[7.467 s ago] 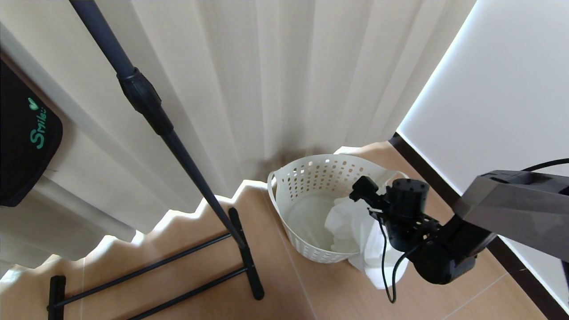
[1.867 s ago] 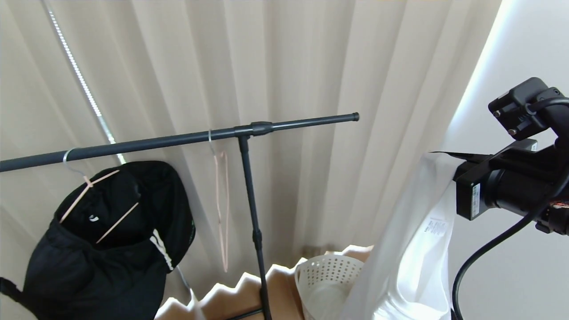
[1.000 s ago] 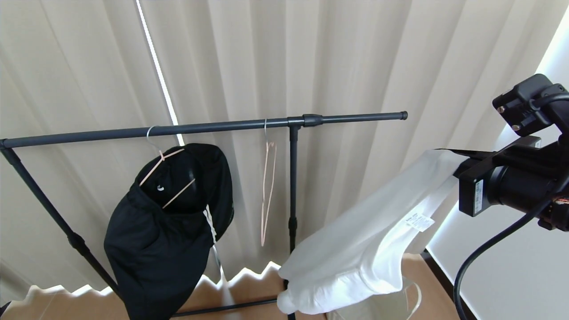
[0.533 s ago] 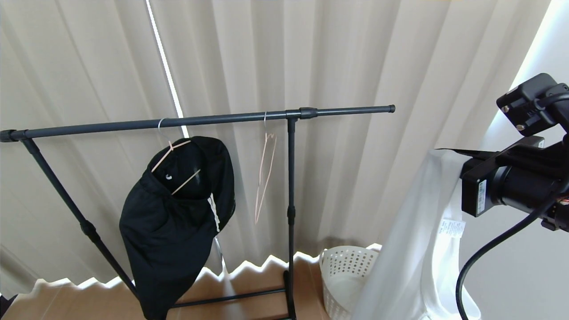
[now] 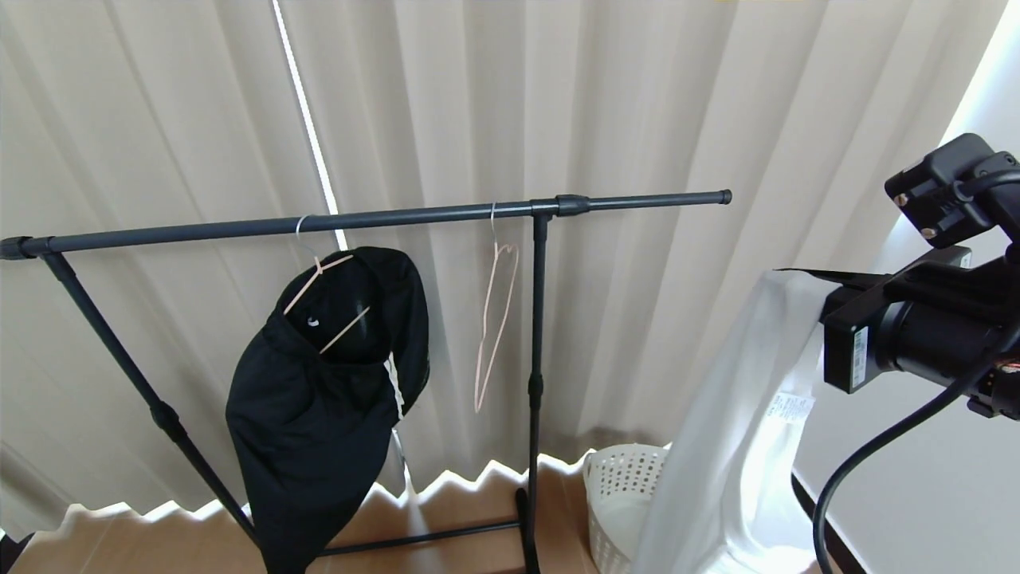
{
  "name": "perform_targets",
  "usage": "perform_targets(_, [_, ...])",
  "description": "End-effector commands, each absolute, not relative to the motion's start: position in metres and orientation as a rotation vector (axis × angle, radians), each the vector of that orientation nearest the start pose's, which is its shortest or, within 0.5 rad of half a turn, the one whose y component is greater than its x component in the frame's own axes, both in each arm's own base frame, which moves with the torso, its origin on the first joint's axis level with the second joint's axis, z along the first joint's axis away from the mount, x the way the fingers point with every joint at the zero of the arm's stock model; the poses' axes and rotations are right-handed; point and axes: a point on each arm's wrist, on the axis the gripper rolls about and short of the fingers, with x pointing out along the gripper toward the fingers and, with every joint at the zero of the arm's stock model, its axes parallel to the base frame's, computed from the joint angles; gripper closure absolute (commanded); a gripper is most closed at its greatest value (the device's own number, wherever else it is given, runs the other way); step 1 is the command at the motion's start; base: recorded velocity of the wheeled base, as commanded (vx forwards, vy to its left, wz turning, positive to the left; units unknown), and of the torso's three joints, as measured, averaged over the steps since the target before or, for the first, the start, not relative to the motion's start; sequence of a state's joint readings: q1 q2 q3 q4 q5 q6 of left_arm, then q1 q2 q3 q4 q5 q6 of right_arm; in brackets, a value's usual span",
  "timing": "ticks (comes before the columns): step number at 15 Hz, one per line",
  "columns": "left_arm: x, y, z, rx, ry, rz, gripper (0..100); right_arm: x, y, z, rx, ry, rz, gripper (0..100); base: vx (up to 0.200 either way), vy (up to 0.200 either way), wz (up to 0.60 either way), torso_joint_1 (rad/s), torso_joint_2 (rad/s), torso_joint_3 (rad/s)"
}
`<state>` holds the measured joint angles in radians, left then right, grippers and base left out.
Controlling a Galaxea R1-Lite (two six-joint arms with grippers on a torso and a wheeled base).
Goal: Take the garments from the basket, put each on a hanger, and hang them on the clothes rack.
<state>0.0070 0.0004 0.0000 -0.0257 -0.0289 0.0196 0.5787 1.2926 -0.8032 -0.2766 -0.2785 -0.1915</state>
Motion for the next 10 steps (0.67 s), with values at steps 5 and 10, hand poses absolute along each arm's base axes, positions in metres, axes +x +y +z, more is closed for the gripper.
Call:
perform_targets(5, [-0.0228,-0.0008,0.0780,0.020,-0.025,-0.021,0,0.1768,0.1080,0.2509,-0.284,0.166,0.317,100,0.000,0.000,0.24,-0.004,0.00,0.003])
perform_targets(10, [-0.0228,-0.0008,0.0780,0.022,-0.025,-0.024,0,0.1784,0.1049,0.2517,-0.281,0.166,0.300,100,0.000,0.000,0.00,0.000,0.00,0.000])
